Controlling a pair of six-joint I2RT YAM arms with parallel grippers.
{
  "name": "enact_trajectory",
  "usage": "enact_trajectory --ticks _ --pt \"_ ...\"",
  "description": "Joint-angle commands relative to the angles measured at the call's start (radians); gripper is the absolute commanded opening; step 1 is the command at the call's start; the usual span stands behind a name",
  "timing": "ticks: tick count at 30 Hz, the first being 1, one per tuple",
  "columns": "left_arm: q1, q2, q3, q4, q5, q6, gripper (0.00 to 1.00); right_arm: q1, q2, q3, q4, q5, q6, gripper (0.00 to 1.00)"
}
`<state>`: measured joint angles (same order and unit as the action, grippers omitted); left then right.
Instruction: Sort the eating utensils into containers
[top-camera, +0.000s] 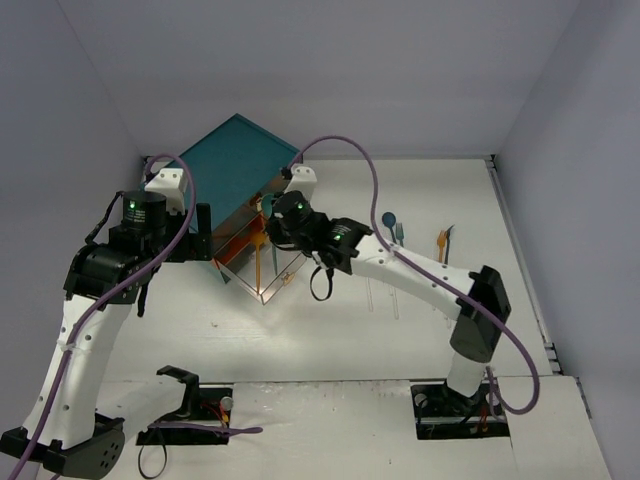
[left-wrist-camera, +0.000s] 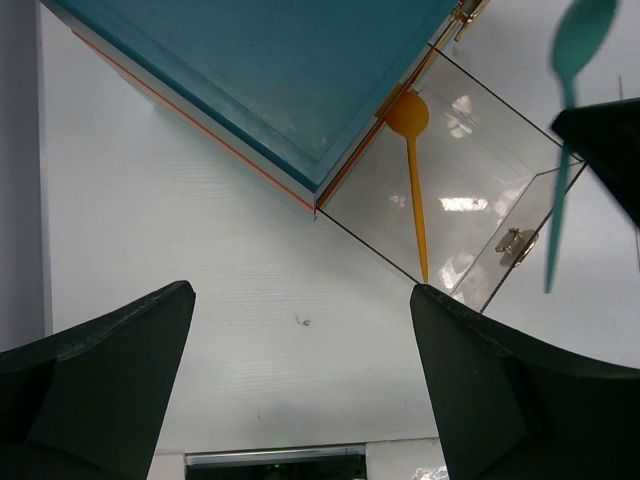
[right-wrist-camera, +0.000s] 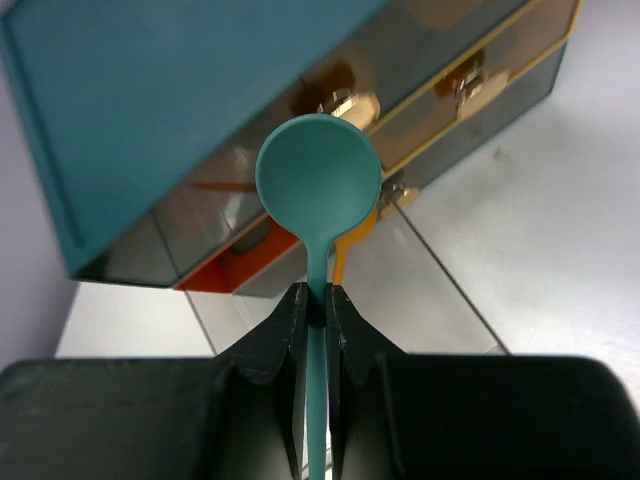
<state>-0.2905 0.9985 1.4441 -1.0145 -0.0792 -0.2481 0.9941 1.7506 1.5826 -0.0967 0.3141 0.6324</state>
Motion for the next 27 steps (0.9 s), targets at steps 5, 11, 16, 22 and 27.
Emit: enact_trajectory --ticks 5,11,16,22,27 --pt "0.005 -0.017 0.033 0.028 -0.003 -0.004 0.88 0.066 0.081 0.033 0.083 0.056 0.088 0.08" --pt "0.005 -0.02 0.025 0.028 -0.003 -0.003 0.88 0.059 -0.006 -0.036 0.075 0.114 -0.024 0.36" --pt "0.005 -0.022 0.023 0.028 -0.001 -0.005 0.88 -0.024 -0.126 -0.139 0.033 0.123 -0.083 0.45" --pt "0.005 -0.02 0.016 0.028 0.009 -0.007 0.88 -0.248 -0.261 -0.311 -0.001 0.033 -0.166 0.45" --pt "0.005 -0.026 0.007 0.026 0.016 -0.008 0.88 -0.457 -0.249 -0.379 -0.035 -0.1 -0.262 0.41"
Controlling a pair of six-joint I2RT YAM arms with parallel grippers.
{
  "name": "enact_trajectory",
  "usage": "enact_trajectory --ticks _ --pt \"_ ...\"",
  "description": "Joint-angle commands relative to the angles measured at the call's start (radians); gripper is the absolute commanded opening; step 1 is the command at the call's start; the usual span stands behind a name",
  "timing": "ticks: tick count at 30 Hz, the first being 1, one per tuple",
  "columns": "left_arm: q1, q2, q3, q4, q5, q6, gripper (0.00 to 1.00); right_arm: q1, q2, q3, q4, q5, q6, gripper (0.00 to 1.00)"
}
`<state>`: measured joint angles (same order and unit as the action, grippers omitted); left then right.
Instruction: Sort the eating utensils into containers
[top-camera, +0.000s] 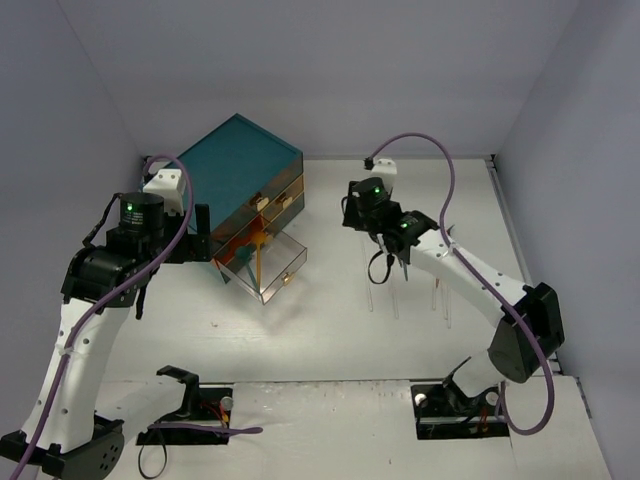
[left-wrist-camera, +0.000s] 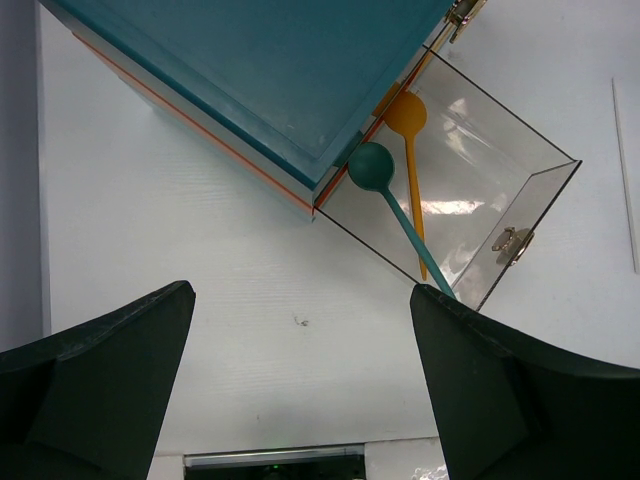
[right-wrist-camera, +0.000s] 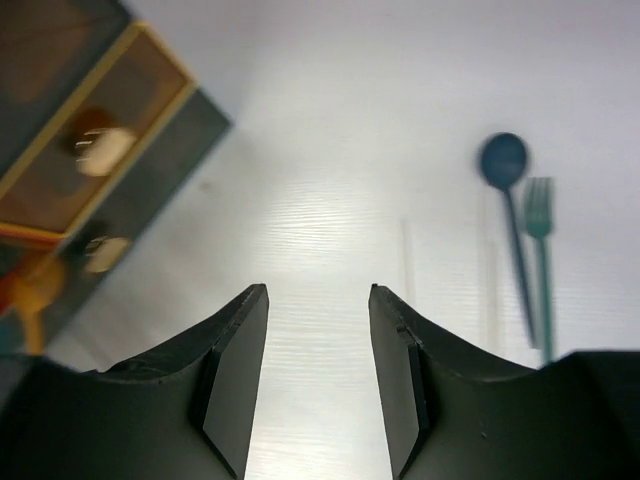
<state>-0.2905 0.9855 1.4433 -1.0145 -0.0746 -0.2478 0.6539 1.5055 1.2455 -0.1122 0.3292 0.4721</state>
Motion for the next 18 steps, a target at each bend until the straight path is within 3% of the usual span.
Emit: enact_trajectory --ticks 1,7,12,18 --pt "0.005 -0.014 0.006 0.023 0.013 -0.007 0.88 -0.156 0.003 -0.051 -0.025 -0.147 -0.133 0.41" --pt "0.005 -0.025 -0.002 0.012 0.02 -0.007 0.88 -0.259 0.098 -0.068 -0.035 -0.197 -0.216 0.4" --pt "0.005 -0.035 -0.014 0.007 0.024 -0.01 0.88 -0.31 0.179 -0.068 -0.032 -0.191 -0.235 0.29" --pt "0.005 -0.042 -0.035 0.007 0.045 -0.025 0.88 -0.368 0.265 -0.028 -0.031 -0.195 -0.282 0.26"
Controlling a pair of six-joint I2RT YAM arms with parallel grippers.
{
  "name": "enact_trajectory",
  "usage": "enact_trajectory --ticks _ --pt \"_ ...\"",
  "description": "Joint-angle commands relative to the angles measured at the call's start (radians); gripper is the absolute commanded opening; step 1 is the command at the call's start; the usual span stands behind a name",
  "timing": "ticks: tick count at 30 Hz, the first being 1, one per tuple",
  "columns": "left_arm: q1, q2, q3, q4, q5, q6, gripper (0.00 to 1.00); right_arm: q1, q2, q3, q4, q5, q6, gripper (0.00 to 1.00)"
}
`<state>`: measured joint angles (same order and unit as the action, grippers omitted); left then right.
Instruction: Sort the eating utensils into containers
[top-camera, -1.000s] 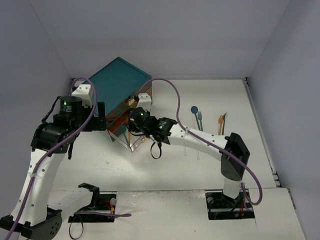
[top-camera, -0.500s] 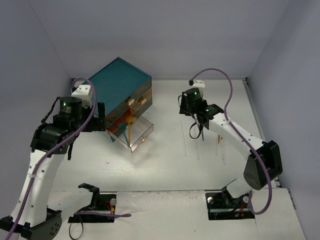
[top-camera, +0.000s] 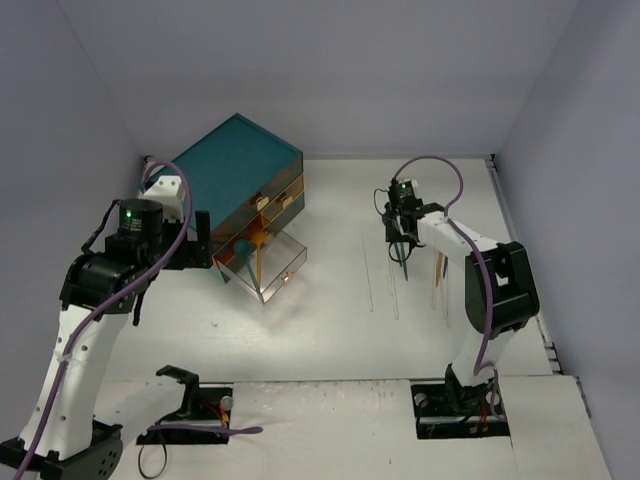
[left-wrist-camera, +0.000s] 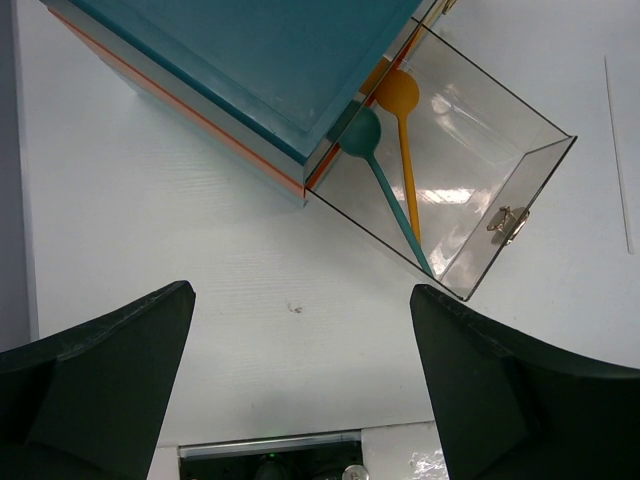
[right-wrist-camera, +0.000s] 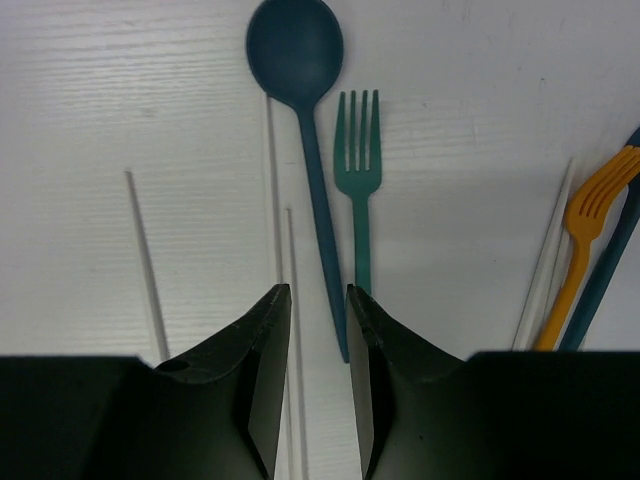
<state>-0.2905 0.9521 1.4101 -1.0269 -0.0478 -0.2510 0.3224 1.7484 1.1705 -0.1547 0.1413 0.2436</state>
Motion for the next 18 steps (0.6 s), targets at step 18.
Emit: enact_trajectory --ticks 18 --pt "0.005 0.016 0.008 0.019 0.01 -0.025 0.88 -0.071 0.234 0.205 0.014 -0.119 -0.18 0.22"
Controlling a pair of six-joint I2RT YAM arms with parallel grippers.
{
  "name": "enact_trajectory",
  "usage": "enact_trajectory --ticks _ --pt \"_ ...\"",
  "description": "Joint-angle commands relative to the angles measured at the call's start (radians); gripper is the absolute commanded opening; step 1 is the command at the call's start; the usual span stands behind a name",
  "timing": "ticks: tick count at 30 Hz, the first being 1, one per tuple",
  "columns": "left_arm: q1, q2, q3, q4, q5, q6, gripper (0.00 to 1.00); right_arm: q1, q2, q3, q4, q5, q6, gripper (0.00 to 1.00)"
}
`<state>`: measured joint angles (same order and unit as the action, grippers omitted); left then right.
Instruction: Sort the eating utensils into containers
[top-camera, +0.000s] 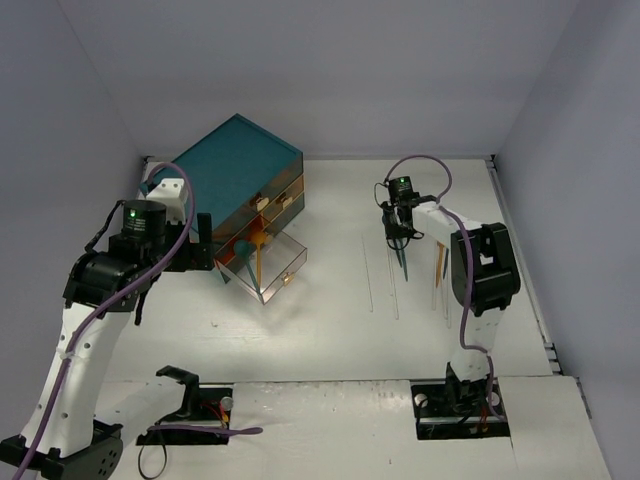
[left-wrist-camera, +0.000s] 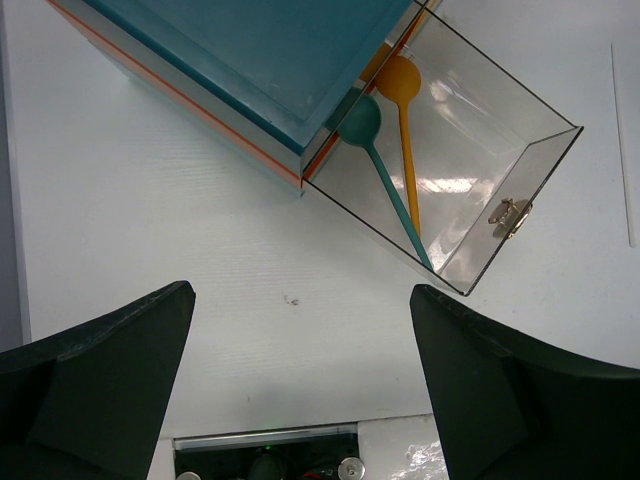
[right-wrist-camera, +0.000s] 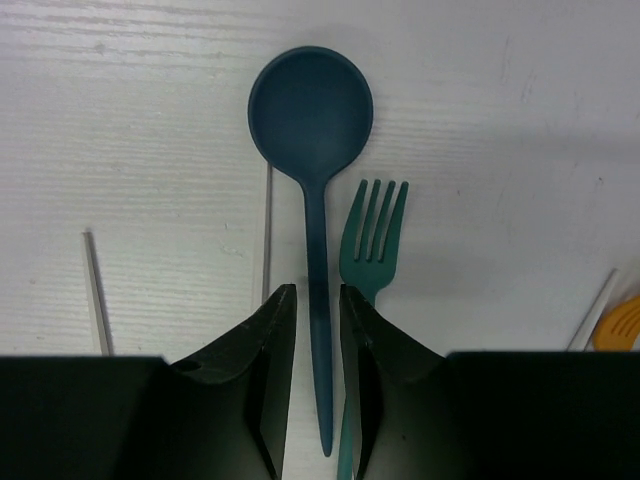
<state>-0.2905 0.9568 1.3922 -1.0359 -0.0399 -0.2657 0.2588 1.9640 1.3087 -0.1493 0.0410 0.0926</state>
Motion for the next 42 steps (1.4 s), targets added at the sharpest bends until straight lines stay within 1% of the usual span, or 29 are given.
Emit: enact_trajectory --ticks 1,4,5,7,10,12,18,23,25,27,31,33,36,37,38,42 --pt "0.005 0.012 0.027 0.028 0.0 -0.01 0.88 -0.009 0.028 0.07 0.008 -0.017 -0.029 0.22" --pt "0.005 0.014 0.027 0.028 -0.003 -0.012 0.88 -0.017 0.056 0.078 0.008 -0.016 -0.035 0.21" --pt "0.005 0.015 0.027 0.027 -0.004 -0.012 0.88 -0.02 0.063 0.077 0.008 -0.016 -0.036 0.2" --pt "0.005 0.016 0.027 0.027 -0.006 -0.015 0.88 -0.024 0.075 0.078 0.008 -0.02 -0.038 0.15" --pt "0.005 0.016 0.024 0.027 -0.009 -0.017 0.88 -0.024 0.064 0.083 0.008 -0.016 -0.048 0.03" --pt "0.004 0.02 0.025 0.028 -0.009 -0.018 0.88 -0.021 0.045 0.094 0.007 -0.003 -0.048 0.0" --pt "0.005 0.048 0.046 0.031 -0.013 -0.02 0.88 0.026 -0.163 0.134 -0.004 0.012 -0.022 0.0" --pt "0.005 0.079 0.068 0.034 -0.015 -0.017 0.88 0.156 -0.321 0.154 -0.005 0.042 0.116 0.0" --pt "0.005 0.089 0.078 0.034 -0.015 -0.017 0.88 0.221 -0.354 0.16 -0.002 0.044 0.201 0.0" --pt "0.005 0.095 0.084 0.036 -0.016 -0.016 0.88 0.298 -0.366 0.172 0.003 0.041 0.33 0.0" --pt "0.005 0.102 0.095 0.038 -0.015 -0.015 0.88 0.482 -0.331 0.218 0.048 0.043 0.442 0.0" --pt "0.005 0.103 0.097 0.037 -0.012 -0.015 0.88 0.518 -0.304 0.228 0.073 0.051 0.493 0.0" --pt "0.005 0.096 0.096 0.036 -0.005 -0.015 0.87 0.634 -0.254 0.254 0.138 0.096 0.577 0.0" --pt "0.005 0.096 0.094 0.034 -0.005 -0.015 0.88 0.635 -0.24 0.26 0.17 0.113 0.591 0.0" --pt "0.005 0.088 0.091 0.034 0.0 -0.017 0.88 0.673 -0.216 0.269 0.188 0.151 0.603 0.0" --pt "0.005 0.066 0.071 0.033 0.009 -0.02 0.88 0.737 -0.169 0.281 0.246 0.233 0.642 0.0"
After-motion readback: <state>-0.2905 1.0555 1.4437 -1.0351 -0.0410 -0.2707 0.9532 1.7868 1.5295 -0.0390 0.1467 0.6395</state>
